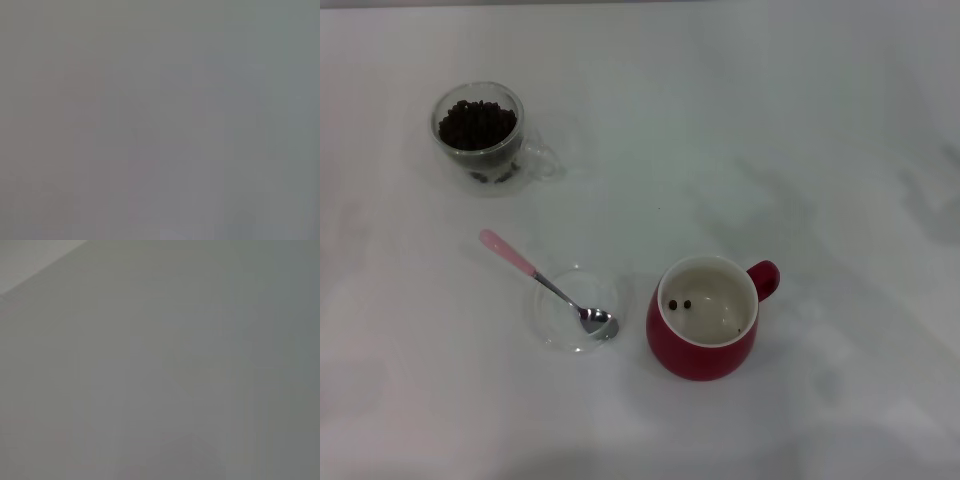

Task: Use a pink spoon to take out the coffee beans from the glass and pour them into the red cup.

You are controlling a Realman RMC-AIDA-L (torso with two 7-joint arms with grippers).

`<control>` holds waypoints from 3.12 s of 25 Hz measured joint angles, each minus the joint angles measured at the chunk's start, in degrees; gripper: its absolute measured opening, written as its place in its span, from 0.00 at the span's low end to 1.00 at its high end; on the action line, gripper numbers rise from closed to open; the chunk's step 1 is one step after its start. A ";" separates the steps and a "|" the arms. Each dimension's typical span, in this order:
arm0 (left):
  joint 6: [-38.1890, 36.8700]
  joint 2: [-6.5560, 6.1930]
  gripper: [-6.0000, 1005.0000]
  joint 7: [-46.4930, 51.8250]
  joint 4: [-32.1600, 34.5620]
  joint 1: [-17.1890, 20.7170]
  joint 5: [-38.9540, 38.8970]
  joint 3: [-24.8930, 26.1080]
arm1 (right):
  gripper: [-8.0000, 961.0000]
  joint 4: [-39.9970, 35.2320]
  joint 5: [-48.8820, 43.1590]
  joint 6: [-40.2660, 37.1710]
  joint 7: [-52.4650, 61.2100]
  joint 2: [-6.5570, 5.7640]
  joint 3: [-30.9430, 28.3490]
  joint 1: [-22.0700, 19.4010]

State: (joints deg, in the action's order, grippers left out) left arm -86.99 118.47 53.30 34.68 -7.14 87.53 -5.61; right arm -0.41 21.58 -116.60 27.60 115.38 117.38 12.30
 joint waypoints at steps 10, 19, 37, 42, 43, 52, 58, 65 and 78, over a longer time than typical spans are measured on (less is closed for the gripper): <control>2.00 0.17 0.57 -6.06 -4.14 -2.74 -3.54 1.14 | 0.77 -0.30 0.38 0.53 -0.10 0.02 -0.44 0.17; 3.33 0.39 0.57 -11.83 -9.88 -4.31 -9.56 1.26 | 0.77 -0.26 0.62 1.31 0.13 -0.30 -3.64 0.44; 3.23 0.62 0.57 -24.99 -22.22 -5.67 -12.16 1.07 | 0.77 0.32 0.44 0.82 -1.57 -0.71 -3.77 -0.16; 3.32 0.62 0.57 -24.82 -22.30 -5.06 -12.50 1.22 | 0.77 0.07 0.28 1.16 -3.64 -0.28 -3.48 -0.20; 3.30 0.62 0.57 -24.64 -22.28 -4.93 -12.75 1.29 | 0.77 -0.07 0.30 1.17 -3.96 -0.25 -3.52 -0.26; 3.20 0.61 0.57 -25.26 -22.08 -4.40 -15.56 1.31 | 0.77 -0.24 0.40 0.78 -5.45 -0.19 -3.55 -0.87; 3.23 0.45 0.57 -25.59 -22.01 -4.29 -19.49 1.40 | 0.78 -1.17 0.21 3.54 -5.34 0.01 -3.24 -0.58; 3.27 0.44 0.58 -28.13 -22.08 -5.06 -20.70 1.28 | 0.78 -3.37 0.13 6.43 -5.38 0.02 -3.16 -0.35; 3.31 0.62 0.88 -29.12 -22.53 -5.33 -21.12 1.65 | 0.77 -4.73 0.19 6.54 -5.39 0.02 -3.25 -0.33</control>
State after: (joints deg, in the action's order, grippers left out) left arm -83.67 119.09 24.19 12.15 -12.48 66.41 -3.96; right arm -5.14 21.77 -110.07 22.21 115.40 114.14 11.96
